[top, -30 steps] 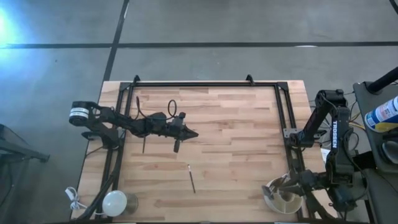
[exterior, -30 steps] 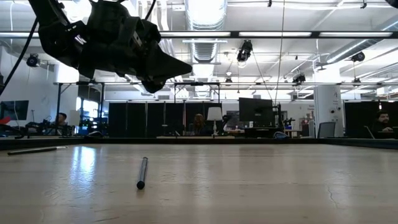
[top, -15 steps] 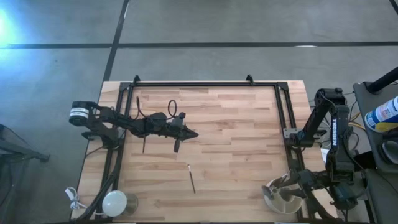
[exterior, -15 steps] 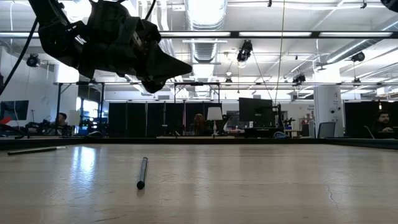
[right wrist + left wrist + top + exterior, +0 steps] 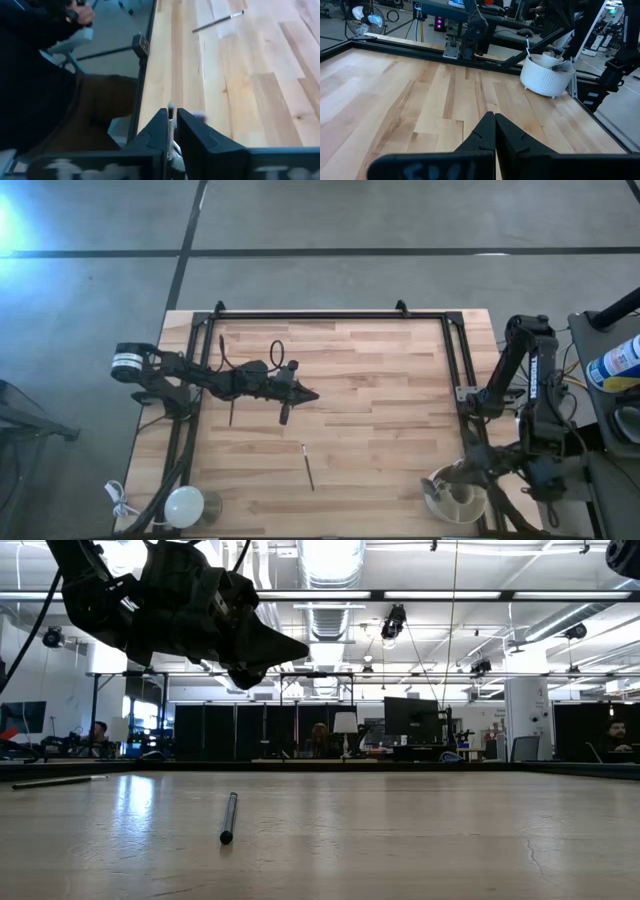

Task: Put items in baskets/containers
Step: Put the black eyeshadow brush into the white organizer

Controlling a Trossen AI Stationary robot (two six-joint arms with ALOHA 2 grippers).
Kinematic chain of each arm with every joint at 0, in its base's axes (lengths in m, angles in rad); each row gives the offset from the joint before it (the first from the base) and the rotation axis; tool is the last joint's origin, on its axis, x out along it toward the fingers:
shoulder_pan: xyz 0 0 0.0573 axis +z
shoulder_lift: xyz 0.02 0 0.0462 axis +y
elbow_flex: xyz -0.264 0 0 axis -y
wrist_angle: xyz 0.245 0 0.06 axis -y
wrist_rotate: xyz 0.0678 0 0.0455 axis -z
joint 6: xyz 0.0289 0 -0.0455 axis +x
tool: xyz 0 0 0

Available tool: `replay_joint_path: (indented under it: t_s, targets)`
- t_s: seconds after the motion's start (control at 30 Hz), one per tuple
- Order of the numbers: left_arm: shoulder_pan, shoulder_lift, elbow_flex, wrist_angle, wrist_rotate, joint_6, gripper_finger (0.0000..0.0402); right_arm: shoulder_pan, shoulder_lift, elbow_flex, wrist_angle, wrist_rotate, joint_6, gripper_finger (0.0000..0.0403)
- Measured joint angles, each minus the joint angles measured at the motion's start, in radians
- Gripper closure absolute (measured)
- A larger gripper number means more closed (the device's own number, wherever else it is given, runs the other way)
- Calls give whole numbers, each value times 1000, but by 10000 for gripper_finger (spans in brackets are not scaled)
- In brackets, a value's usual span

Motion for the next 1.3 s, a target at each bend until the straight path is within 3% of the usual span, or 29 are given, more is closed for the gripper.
replay_joint_path:
  t_s: [0.33, 0.53, 0.77, 1.03, 1.3]
  targets:
    - [0, 0, 0, 0, 0, -2, 401, -200, -3, 112, -5, -232, -214, 392]
    - [0, 0, 0, -4, 0, -1, 401, -236, 32, 94, -10, -370, -157, 392]
    - [0, 0, 0, -12, 0, 0, 402, -236, 59, 100, -8, -460, -62, 392]
    - [0, 0, 0, -15, 0, 3, 401, -237, 61, 205, -172, -417, 19, 387]
    - [0, 0, 0, -22, 0, 4, 402, -271, 103, 294, -296, -417, -13, 320]
